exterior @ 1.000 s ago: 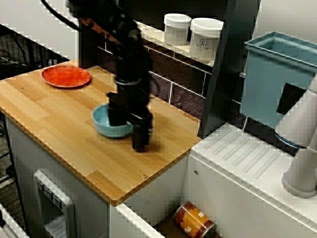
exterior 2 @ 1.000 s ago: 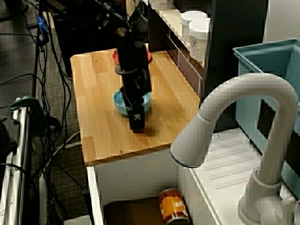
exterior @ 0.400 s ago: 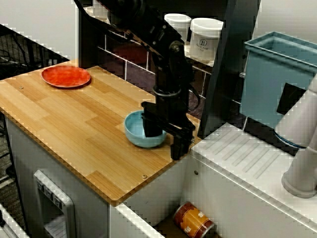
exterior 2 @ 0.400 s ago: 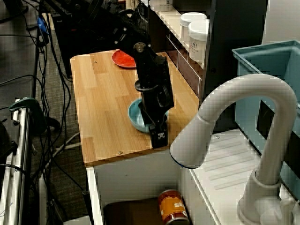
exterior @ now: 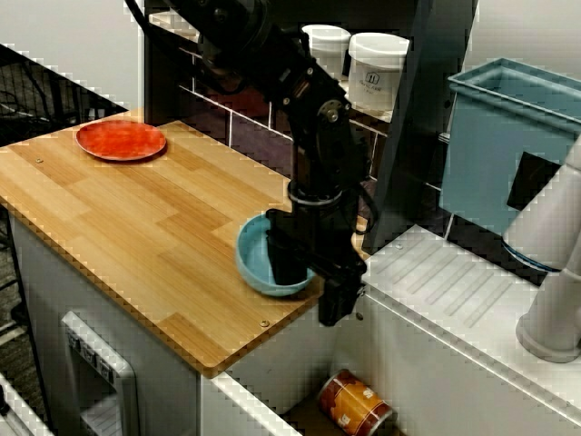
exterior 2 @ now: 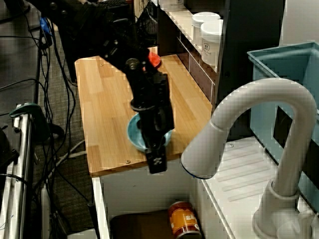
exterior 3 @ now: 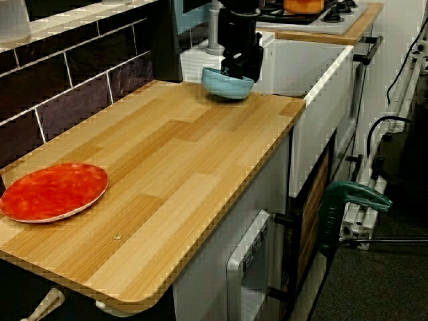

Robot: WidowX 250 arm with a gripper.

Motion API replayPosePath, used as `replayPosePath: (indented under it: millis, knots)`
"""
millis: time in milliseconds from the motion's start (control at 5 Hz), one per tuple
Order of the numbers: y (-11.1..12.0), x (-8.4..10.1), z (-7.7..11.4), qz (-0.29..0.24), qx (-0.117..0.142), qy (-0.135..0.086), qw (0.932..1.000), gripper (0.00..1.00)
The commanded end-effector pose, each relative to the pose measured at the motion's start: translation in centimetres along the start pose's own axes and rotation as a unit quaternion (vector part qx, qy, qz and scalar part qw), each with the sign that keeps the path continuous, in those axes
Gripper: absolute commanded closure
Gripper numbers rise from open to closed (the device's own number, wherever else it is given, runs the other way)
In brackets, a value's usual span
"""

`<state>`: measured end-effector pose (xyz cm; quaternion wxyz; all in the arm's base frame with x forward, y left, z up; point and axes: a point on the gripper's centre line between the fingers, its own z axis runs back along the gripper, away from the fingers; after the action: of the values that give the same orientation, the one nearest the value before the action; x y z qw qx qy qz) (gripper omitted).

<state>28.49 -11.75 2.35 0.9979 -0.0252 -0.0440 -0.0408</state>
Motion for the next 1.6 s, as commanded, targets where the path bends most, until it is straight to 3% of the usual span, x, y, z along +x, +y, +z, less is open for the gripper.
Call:
replayPosePath:
  millis: [0,400,600,1400]
  knots:
    - [1.8,-0.1,2.8,0.020,-0.017,-0.020,0.9995,0.00]
    - [4.8,0.1,4.4,0.046,-0.022,-0.013,0.9986,0.00]
    - [6.0,-0.2,4.1,0.061,-0.023,-0.013,0.9978,0.00]
    - [4.2,0.5,2.3,0.063,0.005,-0.026,0.9976,0.00]
